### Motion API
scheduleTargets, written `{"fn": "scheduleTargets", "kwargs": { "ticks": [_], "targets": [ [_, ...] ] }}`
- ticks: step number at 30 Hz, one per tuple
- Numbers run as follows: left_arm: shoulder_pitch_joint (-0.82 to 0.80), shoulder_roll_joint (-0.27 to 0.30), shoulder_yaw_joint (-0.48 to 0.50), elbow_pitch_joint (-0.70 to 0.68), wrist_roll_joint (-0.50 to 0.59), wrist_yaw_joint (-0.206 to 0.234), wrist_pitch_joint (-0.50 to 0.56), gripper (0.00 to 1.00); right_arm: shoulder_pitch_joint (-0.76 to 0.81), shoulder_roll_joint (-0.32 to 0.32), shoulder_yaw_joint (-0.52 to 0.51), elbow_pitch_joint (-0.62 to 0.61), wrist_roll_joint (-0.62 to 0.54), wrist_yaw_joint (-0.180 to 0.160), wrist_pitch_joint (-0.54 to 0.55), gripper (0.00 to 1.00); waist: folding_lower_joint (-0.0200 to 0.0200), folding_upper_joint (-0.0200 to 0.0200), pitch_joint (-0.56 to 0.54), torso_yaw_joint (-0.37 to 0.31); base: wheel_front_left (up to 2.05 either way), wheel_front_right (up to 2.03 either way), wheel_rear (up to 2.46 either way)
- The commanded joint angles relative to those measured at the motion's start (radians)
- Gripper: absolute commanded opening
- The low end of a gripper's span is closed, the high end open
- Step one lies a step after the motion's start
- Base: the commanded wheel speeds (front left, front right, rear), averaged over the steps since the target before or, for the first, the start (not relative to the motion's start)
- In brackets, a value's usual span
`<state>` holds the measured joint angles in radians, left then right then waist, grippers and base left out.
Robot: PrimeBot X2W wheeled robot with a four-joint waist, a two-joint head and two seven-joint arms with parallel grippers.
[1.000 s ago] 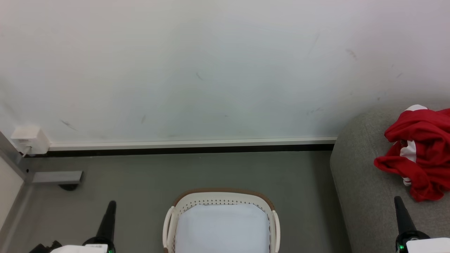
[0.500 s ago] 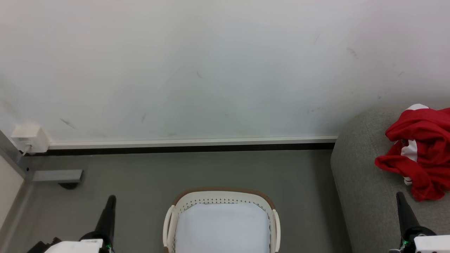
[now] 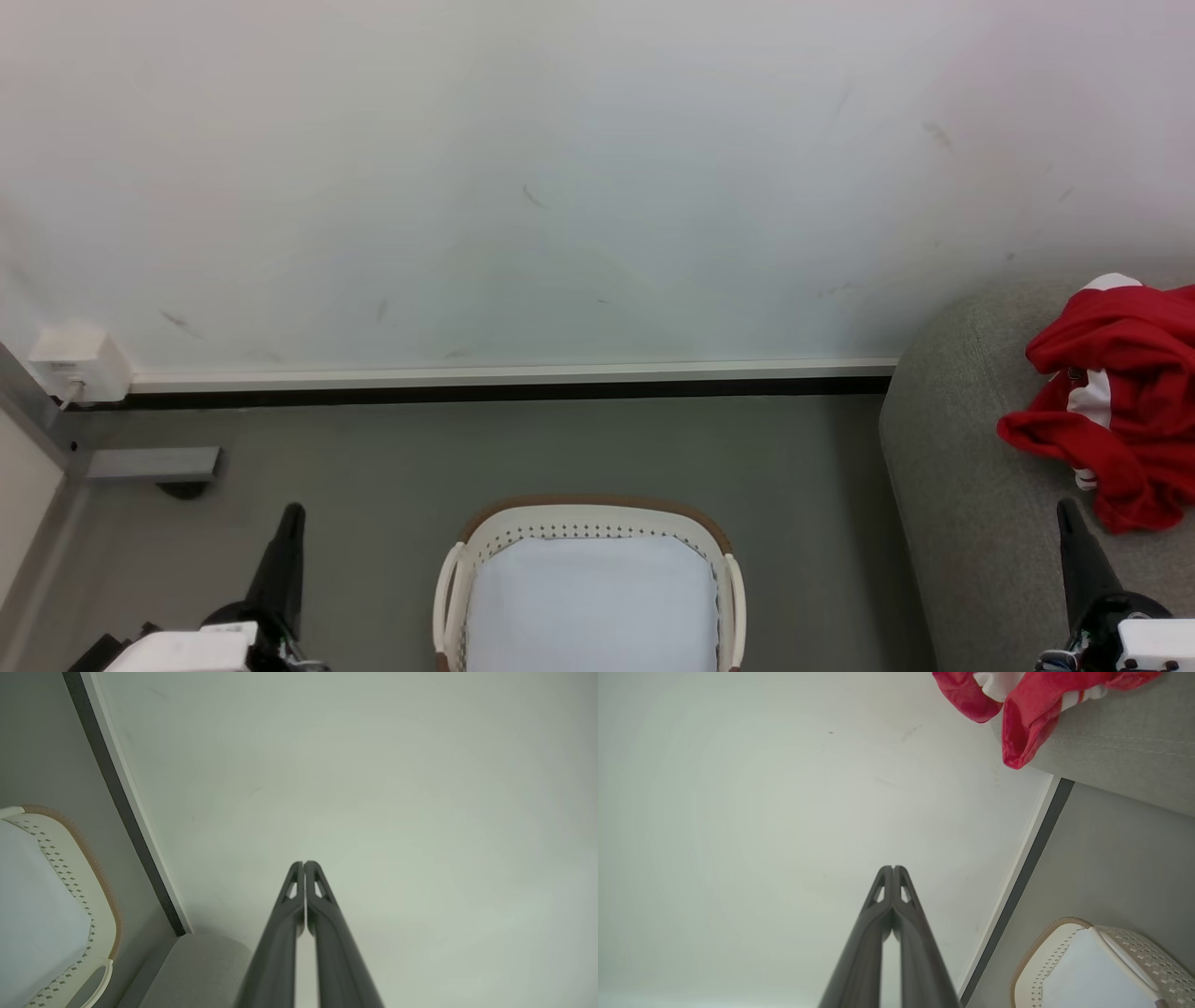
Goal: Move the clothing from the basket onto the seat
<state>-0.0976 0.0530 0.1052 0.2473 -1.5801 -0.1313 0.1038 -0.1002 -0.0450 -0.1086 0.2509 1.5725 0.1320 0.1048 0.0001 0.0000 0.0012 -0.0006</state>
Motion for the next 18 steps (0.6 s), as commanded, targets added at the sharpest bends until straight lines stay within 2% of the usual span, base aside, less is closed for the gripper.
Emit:
{"fn": "scheduleTargets", "kwargs": {
  "ticks": [1,5,18],
  "targets": [
    [-0.012,0.002,0.005,-0.004,-0.014,0.001,0.003,0.00,-0.011,-0.009,-0.006,-0.007,0.018,-0.002,0.006,0.00,-0.0001,0.0000,0.000,0.000,0.00,0.00,0.00],
    [-0.016,0.001,0.008,-0.004,-0.042,0.001,0.011,0.00,-0.014,-0.009,-0.008,-0.010,0.044,-0.002,0.012,0.00,-0.0001,0.0000,0.002,0.001,0.00,0.00,0.00],
    [-0.016,0.001,0.009,-0.004,-0.041,0.001,0.011,0.00,-0.014,-0.009,-0.008,-0.009,0.041,-0.002,0.013,0.00,-0.0001,0.0000,0.002,0.001,0.00,0.00,0.00]
  ]
}}
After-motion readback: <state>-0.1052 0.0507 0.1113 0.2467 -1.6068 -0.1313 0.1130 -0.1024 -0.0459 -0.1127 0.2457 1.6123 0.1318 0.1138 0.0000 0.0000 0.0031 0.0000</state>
